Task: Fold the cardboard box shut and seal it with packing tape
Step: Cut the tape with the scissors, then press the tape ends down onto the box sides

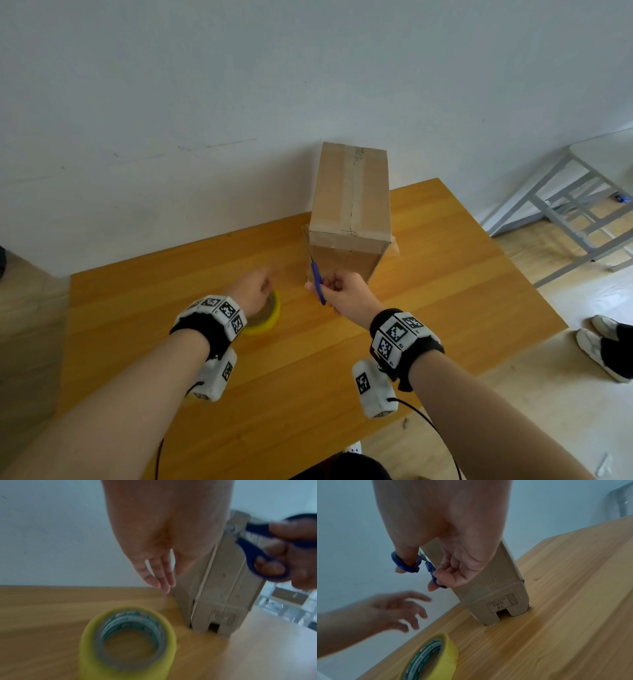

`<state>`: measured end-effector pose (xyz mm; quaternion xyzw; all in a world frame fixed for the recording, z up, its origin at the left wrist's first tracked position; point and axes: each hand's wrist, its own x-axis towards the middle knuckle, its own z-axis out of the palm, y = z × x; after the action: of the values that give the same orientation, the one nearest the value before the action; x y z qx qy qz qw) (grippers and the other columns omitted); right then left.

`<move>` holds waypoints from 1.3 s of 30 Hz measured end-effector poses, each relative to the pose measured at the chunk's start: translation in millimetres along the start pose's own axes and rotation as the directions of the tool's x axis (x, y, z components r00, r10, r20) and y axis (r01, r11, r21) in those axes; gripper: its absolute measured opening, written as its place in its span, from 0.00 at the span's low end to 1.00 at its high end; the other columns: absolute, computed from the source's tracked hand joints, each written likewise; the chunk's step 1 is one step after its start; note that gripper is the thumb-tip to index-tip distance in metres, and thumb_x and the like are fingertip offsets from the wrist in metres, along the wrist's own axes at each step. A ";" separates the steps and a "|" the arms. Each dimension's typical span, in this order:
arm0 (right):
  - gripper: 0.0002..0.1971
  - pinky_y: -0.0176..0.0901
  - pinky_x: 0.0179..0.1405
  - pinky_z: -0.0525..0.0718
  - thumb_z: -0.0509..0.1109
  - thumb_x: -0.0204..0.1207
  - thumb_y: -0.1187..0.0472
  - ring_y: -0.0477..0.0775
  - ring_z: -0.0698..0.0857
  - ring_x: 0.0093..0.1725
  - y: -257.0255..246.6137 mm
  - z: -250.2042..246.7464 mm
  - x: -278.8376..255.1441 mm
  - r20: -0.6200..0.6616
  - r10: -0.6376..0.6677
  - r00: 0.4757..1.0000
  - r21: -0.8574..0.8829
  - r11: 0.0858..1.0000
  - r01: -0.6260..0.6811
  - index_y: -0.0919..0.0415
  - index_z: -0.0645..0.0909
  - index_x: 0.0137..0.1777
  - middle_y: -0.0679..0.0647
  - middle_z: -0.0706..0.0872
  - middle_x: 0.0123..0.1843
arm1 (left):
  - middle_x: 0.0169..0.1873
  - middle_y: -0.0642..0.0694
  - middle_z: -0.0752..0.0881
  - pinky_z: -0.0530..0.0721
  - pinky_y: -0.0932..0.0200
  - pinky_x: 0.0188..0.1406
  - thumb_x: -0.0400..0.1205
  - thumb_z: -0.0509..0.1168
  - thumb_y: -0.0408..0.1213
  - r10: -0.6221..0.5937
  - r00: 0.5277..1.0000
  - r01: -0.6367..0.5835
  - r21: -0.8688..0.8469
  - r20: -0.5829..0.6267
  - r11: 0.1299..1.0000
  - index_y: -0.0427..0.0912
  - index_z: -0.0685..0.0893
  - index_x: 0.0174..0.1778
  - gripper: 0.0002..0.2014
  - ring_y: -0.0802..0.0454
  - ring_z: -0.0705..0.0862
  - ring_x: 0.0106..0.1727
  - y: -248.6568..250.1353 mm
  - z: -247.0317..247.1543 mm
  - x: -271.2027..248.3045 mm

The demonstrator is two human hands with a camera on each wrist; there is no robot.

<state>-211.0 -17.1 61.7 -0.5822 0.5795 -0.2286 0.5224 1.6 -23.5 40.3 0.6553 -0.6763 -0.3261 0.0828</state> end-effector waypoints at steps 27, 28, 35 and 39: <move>0.24 0.44 0.29 0.71 0.69 0.73 0.39 0.56 0.73 0.29 8.2 6.2 -6.4 0.214 0.264 0.941 -0.567 0.818 -0.101 0.61 0.74 0.35 0.54 0.75 0.28 | 0.79 0.50 0.64 0.54 0.60 0.74 0.85 0.48 0.23 0.310 0.948 -0.314 -0.050 -0.075 0.948 0.61 0.74 0.70 0.28 0.49 0.58 0.81 71.2 -68.5 13.7; 0.20 0.44 0.28 0.72 0.70 0.74 0.42 0.55 0.76 0.30 15.6 6.7 -6.9 0.191 0.261 0.946 -0.584 0.805 -0.104 0.62 0.76 0.38 0.54 0.78 0.31 | 0.79 0.50 0.64 0.54 0.60 0.73 0.85 0.48 0.24 0.312 0.947 -0.316 -0.048 -0.080 0.948 0.60 0.74 0.70 0.28 0.49 0.59 0.81 71.3 -68.1 14.3; 0.10 0.45 0.39 0.82 0.70 0.75 0.62 0.55 0.80 0.42 38.7 2.2 -0.3 0.071 0.238 0.969 -0.684 0.719 -0.126 0.55 0.73 0.35 0.56 0.84 0.45 | 0.78 0.49 0.67 0.57 0.64 0.73 0.87 0.48 0.28 0.313 0.943 -0.323 -0.084 -0.108 0.943 0.57 0.73 0.72 0.23 0.51 0.60 0.81 68.2 -63.9 14.6; 0.17 0.43 0.39 0.79 0.68 0.76 0.64 0.54 0.78 0.42 50.5 4.8 3.5 0.077 0.277 0.958 -0.744 0.656 -0.130 0.52 0.68 0.29 0.53 0.78 0.44 | 0.74 0.49 0.74 0.75 0.64 0.62 0.87 0.50 0.32 0.317 0.937 -0.340 -0.172 -0.149 0.925 0.54 0.76 0.70 0.20 0.52 0.78 0.64 68.9 -60.2 14.7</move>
<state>-228.1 -7.7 14.6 -0.6915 0.6333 0.1368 0.3195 -25.2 -62.3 120.1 0.5394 -0.7354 -0.3328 0.2398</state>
